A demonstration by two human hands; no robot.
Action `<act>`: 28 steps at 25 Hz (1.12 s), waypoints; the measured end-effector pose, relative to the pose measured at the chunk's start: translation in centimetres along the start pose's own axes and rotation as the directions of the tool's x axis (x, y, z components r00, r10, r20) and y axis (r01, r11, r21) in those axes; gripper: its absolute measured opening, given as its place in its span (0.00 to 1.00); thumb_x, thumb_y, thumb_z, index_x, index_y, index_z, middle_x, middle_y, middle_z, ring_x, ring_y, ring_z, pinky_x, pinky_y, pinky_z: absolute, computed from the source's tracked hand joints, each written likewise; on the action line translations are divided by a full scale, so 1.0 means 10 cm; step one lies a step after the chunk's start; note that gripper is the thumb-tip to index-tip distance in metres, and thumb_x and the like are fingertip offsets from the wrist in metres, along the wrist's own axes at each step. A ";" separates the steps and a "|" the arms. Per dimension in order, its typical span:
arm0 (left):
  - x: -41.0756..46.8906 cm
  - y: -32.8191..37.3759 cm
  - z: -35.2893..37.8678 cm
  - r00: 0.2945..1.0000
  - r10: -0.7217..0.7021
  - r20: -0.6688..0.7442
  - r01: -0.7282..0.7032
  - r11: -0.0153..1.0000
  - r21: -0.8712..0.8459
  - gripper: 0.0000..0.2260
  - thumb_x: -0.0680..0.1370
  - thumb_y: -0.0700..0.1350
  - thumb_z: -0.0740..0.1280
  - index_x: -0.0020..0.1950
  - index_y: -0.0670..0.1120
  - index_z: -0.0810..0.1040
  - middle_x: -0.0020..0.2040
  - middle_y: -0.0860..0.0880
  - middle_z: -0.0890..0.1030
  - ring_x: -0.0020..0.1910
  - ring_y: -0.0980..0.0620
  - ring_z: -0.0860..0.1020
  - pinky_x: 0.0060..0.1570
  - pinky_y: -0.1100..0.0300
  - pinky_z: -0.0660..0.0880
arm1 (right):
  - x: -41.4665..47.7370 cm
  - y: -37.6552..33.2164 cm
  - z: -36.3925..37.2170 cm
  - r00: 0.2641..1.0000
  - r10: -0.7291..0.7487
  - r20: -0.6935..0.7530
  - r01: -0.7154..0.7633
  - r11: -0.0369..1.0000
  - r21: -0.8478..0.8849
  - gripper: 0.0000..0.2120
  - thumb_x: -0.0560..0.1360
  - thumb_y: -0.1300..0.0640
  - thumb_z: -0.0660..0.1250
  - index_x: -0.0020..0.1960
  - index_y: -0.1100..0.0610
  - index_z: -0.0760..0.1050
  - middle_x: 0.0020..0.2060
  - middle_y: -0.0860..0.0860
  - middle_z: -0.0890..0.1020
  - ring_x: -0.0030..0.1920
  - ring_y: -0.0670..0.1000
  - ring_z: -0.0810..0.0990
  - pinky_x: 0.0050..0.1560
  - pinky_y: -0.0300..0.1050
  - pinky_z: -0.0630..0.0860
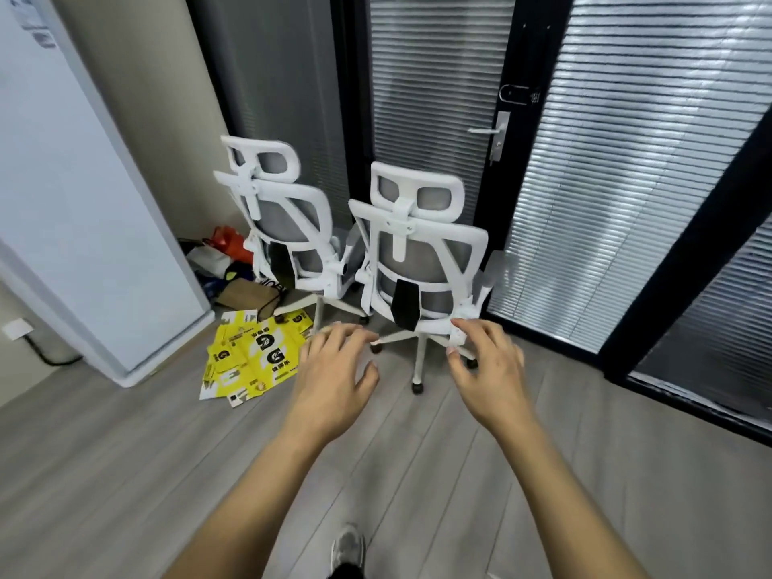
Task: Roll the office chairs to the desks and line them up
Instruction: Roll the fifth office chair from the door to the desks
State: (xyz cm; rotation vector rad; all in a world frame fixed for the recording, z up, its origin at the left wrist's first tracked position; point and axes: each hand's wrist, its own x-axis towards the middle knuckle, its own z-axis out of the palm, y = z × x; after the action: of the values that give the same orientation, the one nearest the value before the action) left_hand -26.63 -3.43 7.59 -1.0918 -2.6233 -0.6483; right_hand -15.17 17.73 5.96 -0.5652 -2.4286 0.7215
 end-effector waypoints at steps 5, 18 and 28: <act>1.48 -1.01 0.46 0.999 -0.012 0.034 0.014 0.999 -0.049 0.18 0.75 0.57 0.55 0.61 0.57 0.75 0.61 0.55 0.75 0.62 0.48 0.72 0.63 0.48 0.68 | 1.46 0.25 0.73 0.995 0.097 -0.026 -0.098 0.994 -0.045 0.19 0.78 0.51 0.67 0.69 0.46 0.74 0.62 0.44 0.74 0.64 0.49 0.73 0.69 0.48 0.60; 4.81 -2.13 2.00 0.971 0.164 0.171 -0.149 0.984 -0.096 0.20 0.78 0.58 0.55 0.66 0.57 0.76 0.62 0.51 0.77 0.61 0.45 0.74 0.60 0.47 0.70 | 4.29 1.44 2.10 0.953 0.282 -0.107 -0.296 0.943 -0.151 0.18 0.77 0.46 0.65 0.66 0.49 0.75 0.61 0.49 0.78 0.60 0.54 0.77 0.65 0.55 0.69; 5.64 -2.87 2.81 0.955 0.236 0.182 -0.224 0.971 -0.087 0.19 0.77 0.59 0.63 0.64 0.53 0.75 0.62 0.49 0.75 0.62 0.45 0.72 0.62 0.45 0.70 | 4.66 1.94 2.46 0.952 0.294 -0.085 -0.304 0.871 -0.386 0.25 0.73 0.33 0.66 0.58 0.52 0.79 0.51 0.50 0.81 0.55 0.56 0.77 0.61 0.54 0.72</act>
State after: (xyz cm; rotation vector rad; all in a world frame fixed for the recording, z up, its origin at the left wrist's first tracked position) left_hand -87.58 26.86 -5.23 -1.5224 -2.5863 -0.6096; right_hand -61.14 47.91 -5.69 -1.1248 -2.5034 0.3275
